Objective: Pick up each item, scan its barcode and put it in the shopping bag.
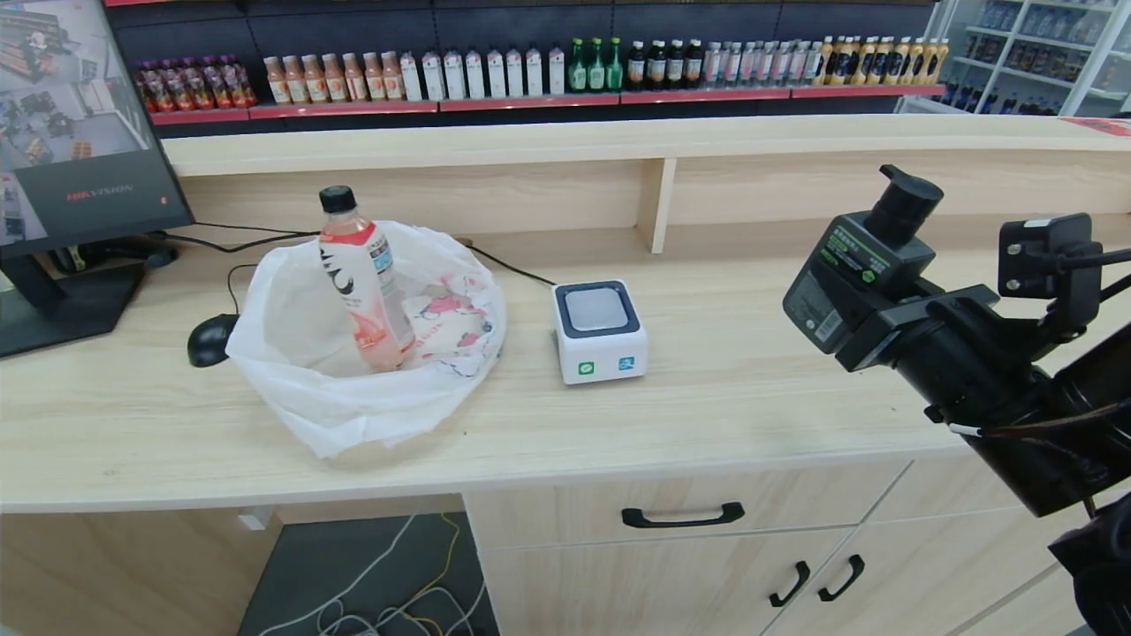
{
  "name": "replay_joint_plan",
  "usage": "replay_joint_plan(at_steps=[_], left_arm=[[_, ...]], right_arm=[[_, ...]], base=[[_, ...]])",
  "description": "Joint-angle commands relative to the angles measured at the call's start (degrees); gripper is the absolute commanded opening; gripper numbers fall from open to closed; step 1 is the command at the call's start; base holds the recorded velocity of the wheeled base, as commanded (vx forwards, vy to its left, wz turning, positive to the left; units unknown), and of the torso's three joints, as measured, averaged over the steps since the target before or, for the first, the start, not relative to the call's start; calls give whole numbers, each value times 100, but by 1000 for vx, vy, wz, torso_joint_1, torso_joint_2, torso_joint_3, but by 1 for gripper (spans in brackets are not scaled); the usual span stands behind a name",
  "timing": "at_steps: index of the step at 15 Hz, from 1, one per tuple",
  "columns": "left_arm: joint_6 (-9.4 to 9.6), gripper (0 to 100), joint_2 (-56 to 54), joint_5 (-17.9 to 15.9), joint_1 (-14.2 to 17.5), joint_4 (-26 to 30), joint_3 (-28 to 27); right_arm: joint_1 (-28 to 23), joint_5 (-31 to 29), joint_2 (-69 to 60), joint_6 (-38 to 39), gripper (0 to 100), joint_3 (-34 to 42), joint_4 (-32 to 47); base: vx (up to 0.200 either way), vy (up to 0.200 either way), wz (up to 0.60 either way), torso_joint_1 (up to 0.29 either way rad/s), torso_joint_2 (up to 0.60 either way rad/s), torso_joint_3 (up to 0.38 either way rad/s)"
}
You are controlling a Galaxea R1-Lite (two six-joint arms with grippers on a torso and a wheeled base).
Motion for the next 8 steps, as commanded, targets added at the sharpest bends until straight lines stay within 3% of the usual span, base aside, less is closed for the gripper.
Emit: replay_joint_plan(at_steps=[1,8], left_arm=[[-19,100,-2,2,1,0,0],[-19,100,-2,2,1,0,0]], right_arm=[[2,-2,-35,-4,0,-12,2],[28,-2,-18,14,0,-82,2]], base=[[0,200,0,-2,2,7],[0,200,0,2,4,2]])
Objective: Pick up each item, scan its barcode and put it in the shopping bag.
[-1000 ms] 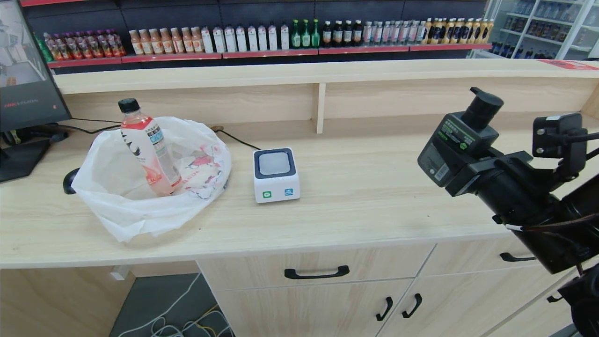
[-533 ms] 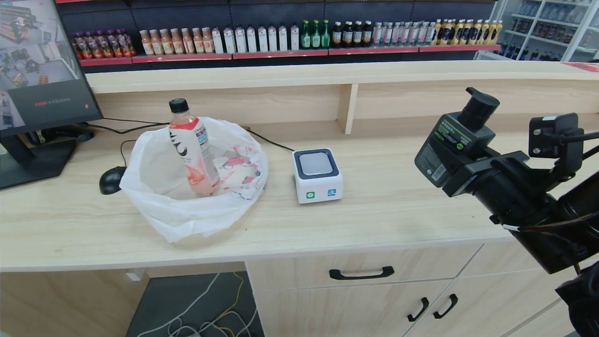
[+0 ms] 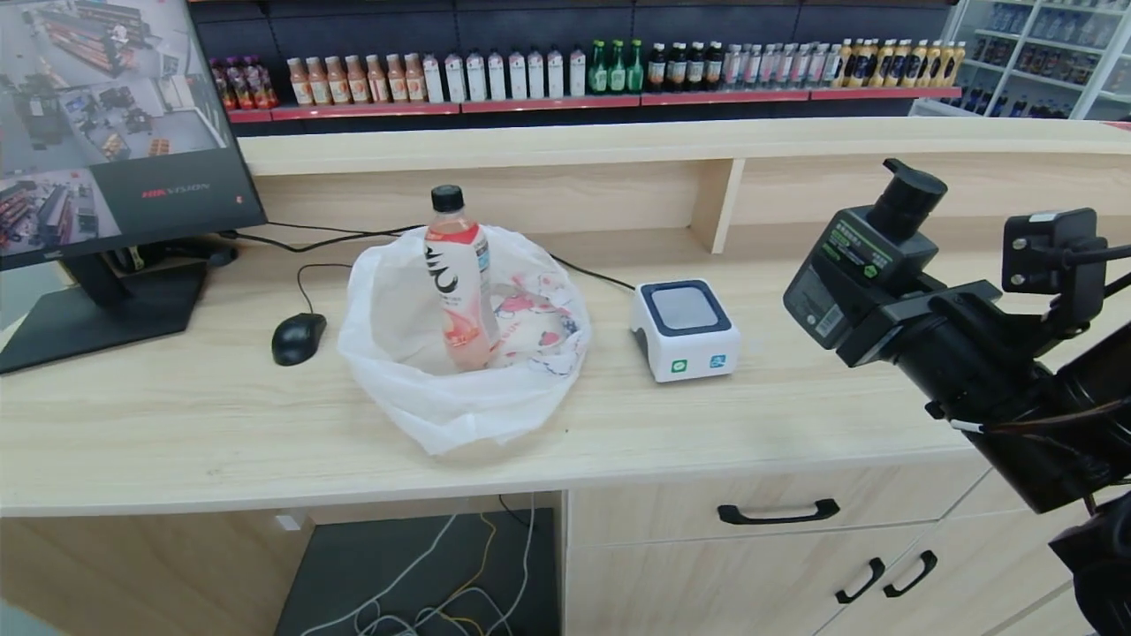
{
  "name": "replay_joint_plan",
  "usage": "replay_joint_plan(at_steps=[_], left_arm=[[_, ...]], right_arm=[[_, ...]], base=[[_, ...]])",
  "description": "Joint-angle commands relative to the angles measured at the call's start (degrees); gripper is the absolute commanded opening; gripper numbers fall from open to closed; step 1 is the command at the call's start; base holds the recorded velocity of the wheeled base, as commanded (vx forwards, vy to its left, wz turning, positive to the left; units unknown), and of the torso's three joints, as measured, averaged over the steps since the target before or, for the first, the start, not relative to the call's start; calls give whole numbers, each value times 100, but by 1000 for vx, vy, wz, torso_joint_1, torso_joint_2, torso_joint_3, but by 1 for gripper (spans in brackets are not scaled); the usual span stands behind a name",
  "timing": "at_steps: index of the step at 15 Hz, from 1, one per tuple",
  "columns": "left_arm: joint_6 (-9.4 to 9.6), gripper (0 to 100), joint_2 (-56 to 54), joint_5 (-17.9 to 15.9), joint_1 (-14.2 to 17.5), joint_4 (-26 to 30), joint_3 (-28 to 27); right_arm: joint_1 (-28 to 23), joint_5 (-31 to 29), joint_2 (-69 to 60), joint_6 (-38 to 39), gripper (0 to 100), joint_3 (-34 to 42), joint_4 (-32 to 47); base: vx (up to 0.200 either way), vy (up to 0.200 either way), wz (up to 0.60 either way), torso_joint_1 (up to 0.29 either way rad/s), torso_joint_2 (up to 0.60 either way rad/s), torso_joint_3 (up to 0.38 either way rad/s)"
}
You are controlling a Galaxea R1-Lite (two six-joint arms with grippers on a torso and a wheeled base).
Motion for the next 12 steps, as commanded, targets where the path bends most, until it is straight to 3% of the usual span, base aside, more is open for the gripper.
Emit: replay_joint_plan(at_steps=[1,3,12], left_arm=[[-1,100,-2,2,4,0,0],[8,100,-2,2,4,0,0],[25,100,-2,2,4,0,0]], right_arm=[[17,-2,-1,6,0,-56,-1],[35,-2,-1,76,0,-12,-1],[79,-2,-27,-30,0,93,-1]], base=[[0,200,0,2,2,2],[0,200,0,5,2,7],[0,0,0,0,0,0]])
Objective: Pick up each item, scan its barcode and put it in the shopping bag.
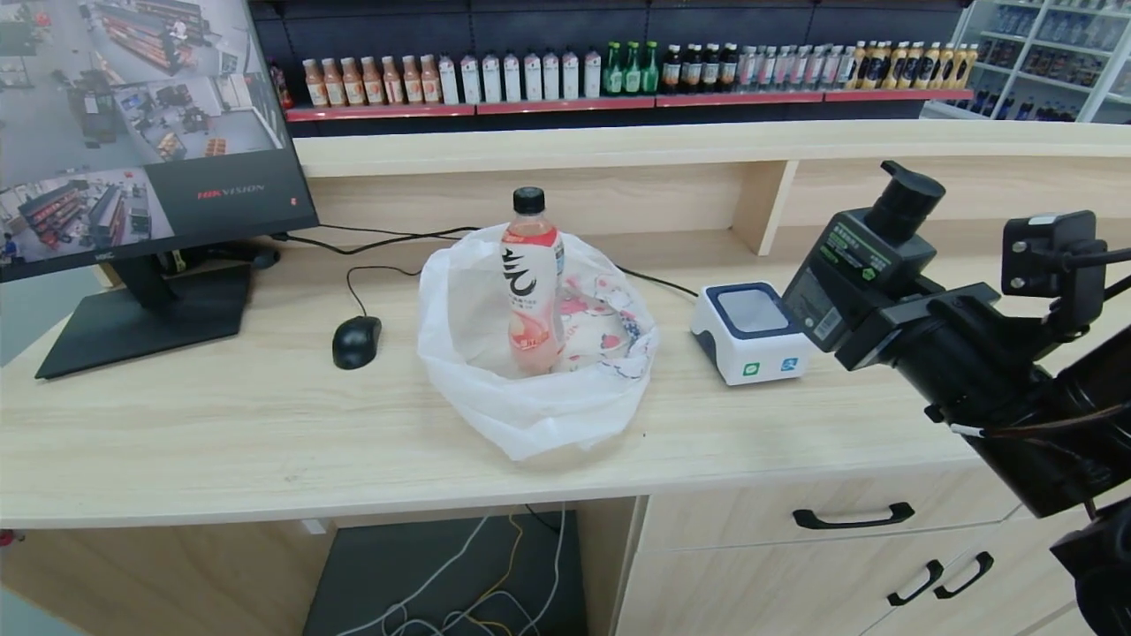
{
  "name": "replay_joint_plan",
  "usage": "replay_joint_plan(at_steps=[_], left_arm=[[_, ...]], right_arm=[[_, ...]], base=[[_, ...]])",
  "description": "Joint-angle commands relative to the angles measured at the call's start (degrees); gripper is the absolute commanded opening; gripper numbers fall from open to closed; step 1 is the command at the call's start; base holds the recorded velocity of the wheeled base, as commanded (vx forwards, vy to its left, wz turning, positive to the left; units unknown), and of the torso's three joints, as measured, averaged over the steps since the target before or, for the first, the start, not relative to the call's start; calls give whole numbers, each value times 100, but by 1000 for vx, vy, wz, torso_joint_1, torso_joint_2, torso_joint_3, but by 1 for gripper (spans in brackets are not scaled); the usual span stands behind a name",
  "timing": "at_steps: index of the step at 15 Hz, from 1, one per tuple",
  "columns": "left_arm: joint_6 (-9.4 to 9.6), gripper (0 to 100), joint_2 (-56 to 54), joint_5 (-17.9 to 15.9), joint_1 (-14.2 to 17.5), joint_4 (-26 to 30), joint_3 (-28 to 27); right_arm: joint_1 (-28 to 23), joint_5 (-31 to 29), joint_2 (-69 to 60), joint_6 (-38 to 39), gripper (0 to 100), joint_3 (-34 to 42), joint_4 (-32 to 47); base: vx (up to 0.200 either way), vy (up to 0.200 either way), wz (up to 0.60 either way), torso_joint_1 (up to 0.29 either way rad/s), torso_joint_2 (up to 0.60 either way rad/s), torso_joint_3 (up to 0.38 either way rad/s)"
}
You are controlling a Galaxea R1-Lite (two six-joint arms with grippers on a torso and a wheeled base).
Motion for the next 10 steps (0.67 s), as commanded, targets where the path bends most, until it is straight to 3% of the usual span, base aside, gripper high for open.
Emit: replay_joint_plan(at_steps=[1,5,10], left_arm=[[-2,100,-2,3,-1,0,0],[-2,100,-2,3,-1,0,0],[-2,100,-2,3,-1,0,0]], right_arm=[[18,8,-146,-37,0,160,3],[18,201,-286,-344,0,187,3],[18,385,-66,-1267,0,11,3]], base=[[0,0,0,0,0,0],[0,0,0,0,0,0],[0,0,0,0,0,0]])
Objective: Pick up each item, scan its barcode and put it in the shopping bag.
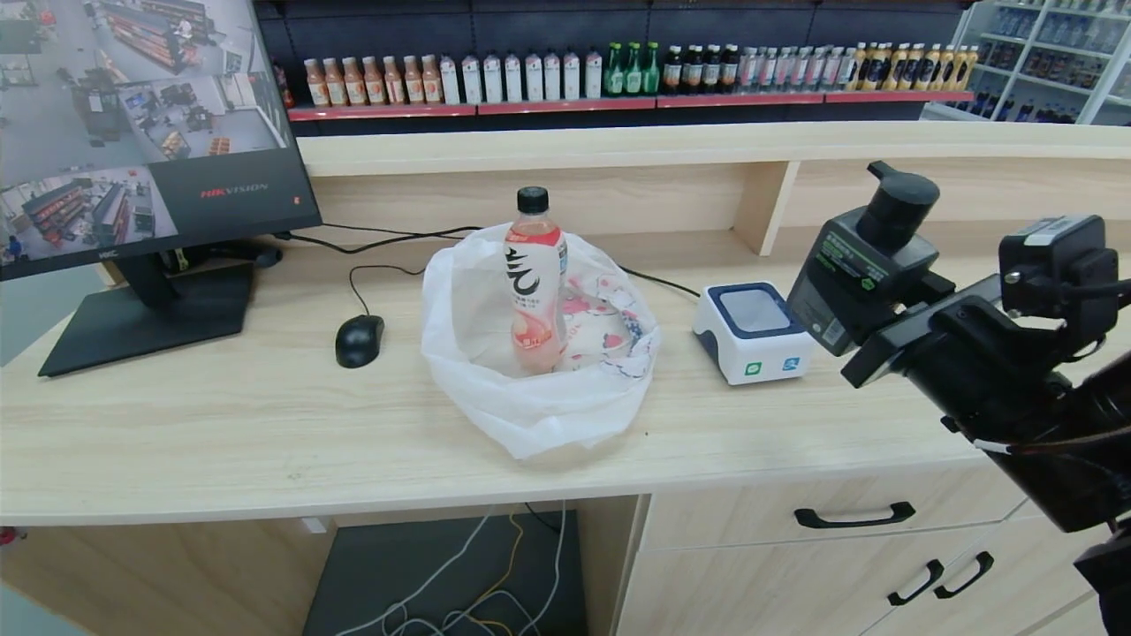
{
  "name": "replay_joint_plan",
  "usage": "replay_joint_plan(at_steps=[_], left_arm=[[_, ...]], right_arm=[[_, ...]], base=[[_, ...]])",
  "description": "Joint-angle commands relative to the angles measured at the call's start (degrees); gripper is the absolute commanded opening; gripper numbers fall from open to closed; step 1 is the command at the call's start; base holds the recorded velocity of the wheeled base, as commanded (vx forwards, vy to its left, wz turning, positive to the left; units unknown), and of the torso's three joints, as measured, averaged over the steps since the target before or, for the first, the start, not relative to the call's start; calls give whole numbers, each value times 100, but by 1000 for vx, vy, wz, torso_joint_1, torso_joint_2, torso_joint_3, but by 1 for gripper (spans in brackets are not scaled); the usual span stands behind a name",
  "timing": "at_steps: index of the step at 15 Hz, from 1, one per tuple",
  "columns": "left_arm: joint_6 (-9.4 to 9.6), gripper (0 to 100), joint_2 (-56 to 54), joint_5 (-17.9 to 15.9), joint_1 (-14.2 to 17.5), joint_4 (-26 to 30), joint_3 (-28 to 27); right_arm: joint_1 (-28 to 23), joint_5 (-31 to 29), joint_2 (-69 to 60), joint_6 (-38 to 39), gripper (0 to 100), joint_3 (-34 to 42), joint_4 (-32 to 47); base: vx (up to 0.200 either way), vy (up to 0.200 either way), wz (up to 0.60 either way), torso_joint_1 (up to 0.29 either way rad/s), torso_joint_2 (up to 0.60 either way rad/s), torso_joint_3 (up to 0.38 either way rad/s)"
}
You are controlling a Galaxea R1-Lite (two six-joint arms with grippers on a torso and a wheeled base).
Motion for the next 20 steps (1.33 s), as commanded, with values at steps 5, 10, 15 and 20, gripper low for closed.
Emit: replay_joint_plan(at_steps=[5,10,15,20], left_arm=[[-2,100,0,2,6,0,0],[-2,100,0,2,6,0,0],[-2,100,0,2,6,0,0],[-2,100,0,2,6,0,0]], right_arm=[[-2,33,222,-1205,0,-423,-6],[-353,1333,653,-2857,0,-1021,-6],[-345,2327,1259,-3244,0,-1109,-6],[-556,2951,1356,-3235,0,-1575,-6]], base=[[0,0,0,0,0,0],[0,0,0,0,0,0],[0,0,0,0,0,0],[0,0,0,0,0,0]])
